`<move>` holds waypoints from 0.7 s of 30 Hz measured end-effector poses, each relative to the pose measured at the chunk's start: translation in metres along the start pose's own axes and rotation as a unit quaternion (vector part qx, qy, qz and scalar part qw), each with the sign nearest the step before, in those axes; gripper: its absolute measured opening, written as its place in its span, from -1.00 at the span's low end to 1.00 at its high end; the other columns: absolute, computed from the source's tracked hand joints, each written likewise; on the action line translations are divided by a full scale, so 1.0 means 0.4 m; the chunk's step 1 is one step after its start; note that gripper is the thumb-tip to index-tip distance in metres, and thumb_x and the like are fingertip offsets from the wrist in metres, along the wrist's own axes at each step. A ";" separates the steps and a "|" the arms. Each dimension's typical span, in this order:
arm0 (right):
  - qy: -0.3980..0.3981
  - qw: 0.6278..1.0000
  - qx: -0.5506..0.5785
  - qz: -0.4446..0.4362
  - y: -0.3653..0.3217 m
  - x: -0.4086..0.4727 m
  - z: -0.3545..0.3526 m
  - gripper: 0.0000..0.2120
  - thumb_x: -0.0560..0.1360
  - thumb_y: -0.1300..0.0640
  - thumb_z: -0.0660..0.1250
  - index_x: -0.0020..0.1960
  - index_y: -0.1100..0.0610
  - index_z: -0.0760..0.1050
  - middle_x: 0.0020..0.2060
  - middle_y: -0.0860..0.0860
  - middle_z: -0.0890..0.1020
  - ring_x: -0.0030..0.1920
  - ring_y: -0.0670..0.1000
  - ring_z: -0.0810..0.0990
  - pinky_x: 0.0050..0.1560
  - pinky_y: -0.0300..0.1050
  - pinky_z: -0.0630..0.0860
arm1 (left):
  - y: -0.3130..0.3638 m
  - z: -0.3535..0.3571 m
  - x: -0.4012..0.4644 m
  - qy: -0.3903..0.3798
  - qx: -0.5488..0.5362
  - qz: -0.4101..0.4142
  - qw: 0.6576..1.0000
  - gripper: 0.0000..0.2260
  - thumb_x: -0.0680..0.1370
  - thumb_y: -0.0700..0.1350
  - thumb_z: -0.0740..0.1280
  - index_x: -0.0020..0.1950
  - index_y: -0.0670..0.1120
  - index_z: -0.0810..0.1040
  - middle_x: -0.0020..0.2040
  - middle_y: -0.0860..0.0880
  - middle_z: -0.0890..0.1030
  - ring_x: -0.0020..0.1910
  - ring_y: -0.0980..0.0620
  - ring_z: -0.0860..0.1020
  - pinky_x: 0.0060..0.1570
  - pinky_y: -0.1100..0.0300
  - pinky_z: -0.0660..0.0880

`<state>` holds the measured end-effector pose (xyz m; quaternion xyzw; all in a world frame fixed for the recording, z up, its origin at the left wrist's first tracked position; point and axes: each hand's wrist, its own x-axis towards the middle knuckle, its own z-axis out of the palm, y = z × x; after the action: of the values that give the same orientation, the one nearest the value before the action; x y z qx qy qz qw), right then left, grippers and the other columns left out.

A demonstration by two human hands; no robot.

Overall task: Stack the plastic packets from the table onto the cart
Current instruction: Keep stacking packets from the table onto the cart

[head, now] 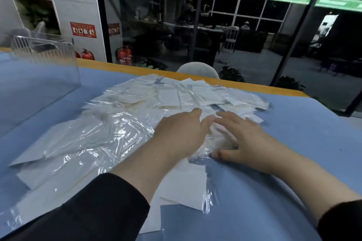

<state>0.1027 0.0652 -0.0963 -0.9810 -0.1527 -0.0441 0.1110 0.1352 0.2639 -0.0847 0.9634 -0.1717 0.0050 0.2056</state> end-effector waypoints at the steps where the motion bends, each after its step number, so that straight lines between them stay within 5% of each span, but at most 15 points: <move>1: 0.019 1.000 -0.013 -0.020 -0.006 0.012 0.005 -0.30 0.45 -0.30 0.37 0.52 -0.23 0.22 0.53 -0.25 0.24 0.53 -0.16 0.19 0.53 0.12 0.17 | -0.003 -0.002 0.004 0.007 -0.025 -0.005 1.000 -0.47 0.67 0.30 -0.08 0.46 0.04 0.37 0.35 -0.05 0.57 0.33 -0.14 0.49 0.31 -0.08 0.40; 5: 0.052 0.998 -0.006 -0.033 -0.025 0.023 0.041 -0.58 0.53 0.08 0.35 0.36 -0.16 0.43 0.30 -0.27 0.50 0.21 -0.07 0.53 0.12 0.02 0.52 | -0.006 -0.002 0.001 0.032 -0.076 -0.017 0.996 -0.52 0.66 0.30 -0.04 0.30 0.05 0.48 0.13 -0.07 0.63 0.18 -0.17 0.52 0.17 -0.05 0.46; 10: 0.145 0.989 -0.032 0.019 -0.015 0.020 0.031 -0.78 0.58 0.10 0.28 0.17 -0.14 0.53 0.05 -0.18 0.65 0.05 0.03 0.61 -0.03 0.06 0.55 | 0.006 -0.021 -0.013 0.100 -0.123 -0.006 0.987 -0.53 0.66 0.30 -0.04 0.21 0.06 0.51 0.01 -0.06 0.64 0.10 -0.18 0.53 0.15 -0.06 0.48; 14: 0.201 0.974 0.074 0.076 -0.013 -0.036 -0.054 -0.86 0.62 0.09 0.28 0.03 -0.15 0.54 -0.17 -0.16 0.64 -0.12 -0.03 0.55 -0.11 -0.01 0.54 | 0.013 -0.040 -0.035 0.185 -0.199 0.042 0.961 -0.59 0.66 0.27 -0.01 0.15 0.10 0.54 -0.04 0.09 0.63 0.06 -0.03 0.56 0.11 -0.01 0.50; 18: 0.318 0.908 0.261 0.079 -0.004 -0.110 -0.166 -0.83 0.61 0.12 0.36 -0.16 -0.02 0.57 -0.37 -0.08 0.56 -0.37 -0.13 0.44 -0.33 -0.17 0.36 | 0.032 -0.044 -0.055 0.216 -0.274 0.102 0.931 -0.50 0.59 0.32 0.04 0.43 0.17 0.45 0.26 0.19 0.58 0.23 0.21 0.50 0.22 0.15 0.45; 21: 0.336 0.828 0.440 0.091 -0.001 -0.151 -0.191 -0.91 0.59 0.19 0.36 -0.06 0.10 0.63 -0.30 0.00 0.68 -0.34 -0.03 0.61 -0.39 -0.16 0.50 | 0.059 -0.031 -0.066 0.172 -0.350 0.131 0.911 -0.42 0.52 0.38 0.15 0.51 0.24 0.31 0.33 0.25 0.50 0.29 0.34 0.45 0.25 0.31 0.39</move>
<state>0.0414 0.0304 -0.0294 -0.7625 -0.0195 -0.2890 0.5785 0.1033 0.2574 -0.0661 0.7828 -0.2490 0.1367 0.5536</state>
